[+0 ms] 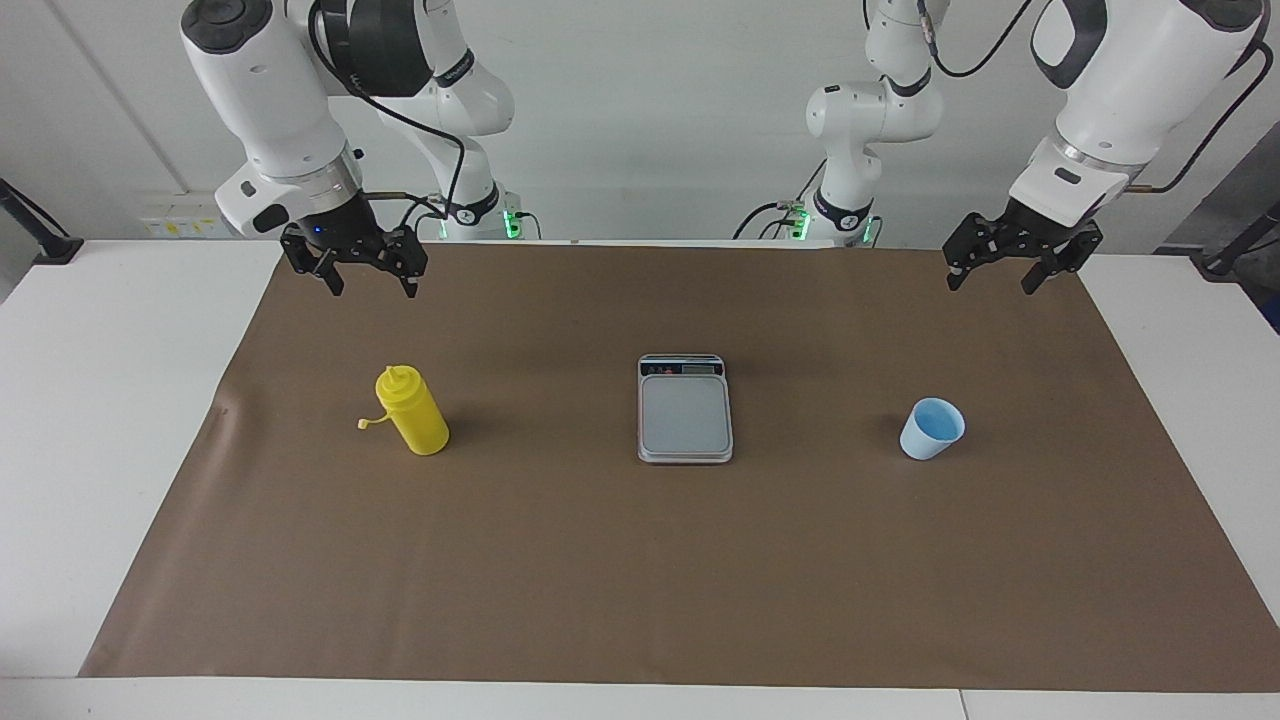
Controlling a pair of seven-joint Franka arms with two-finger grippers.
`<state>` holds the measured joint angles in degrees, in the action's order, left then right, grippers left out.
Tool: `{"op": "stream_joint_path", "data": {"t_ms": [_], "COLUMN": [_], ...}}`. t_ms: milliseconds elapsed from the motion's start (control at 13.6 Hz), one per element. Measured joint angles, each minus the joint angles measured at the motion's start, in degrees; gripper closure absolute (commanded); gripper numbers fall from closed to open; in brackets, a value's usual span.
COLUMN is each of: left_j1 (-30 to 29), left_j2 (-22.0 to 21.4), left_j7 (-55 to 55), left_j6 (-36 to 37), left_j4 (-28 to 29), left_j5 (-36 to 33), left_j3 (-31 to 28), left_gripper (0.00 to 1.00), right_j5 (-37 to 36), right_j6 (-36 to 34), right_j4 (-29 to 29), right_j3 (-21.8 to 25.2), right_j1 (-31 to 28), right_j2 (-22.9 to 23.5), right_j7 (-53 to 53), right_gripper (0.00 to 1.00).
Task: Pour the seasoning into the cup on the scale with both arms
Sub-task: 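Move the left gripper toward the light blue cup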
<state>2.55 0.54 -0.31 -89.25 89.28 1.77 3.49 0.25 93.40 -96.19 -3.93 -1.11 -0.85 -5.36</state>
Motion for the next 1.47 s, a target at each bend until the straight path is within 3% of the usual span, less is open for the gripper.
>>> {"op": "stream_joint_path", "data": {"t_ms": [1027,1467], "left_j1": [0.0,-4.4], "left_j2": [0.0,1.2], "left_j7": [0.0,0.0], "left_j6": [-1.8,-11.0], "left_j4": [0.3,3.7], "left_j5": [0.0,0.0], "left_j3": [-0.1,-0.4], "left_gripper": [0.00,0.00], "right_j5": [0.0,0.0], "right_j6": [0.0,0.0], "right_j4": [0.0,0.0], "right_j3": [0.0,0.0], "right_j1": [0.0,0.0], "right_j2": [0.0,0.0], "right_j7": [0.0,0.0], "right_gripper": [0.00,0.00]}}
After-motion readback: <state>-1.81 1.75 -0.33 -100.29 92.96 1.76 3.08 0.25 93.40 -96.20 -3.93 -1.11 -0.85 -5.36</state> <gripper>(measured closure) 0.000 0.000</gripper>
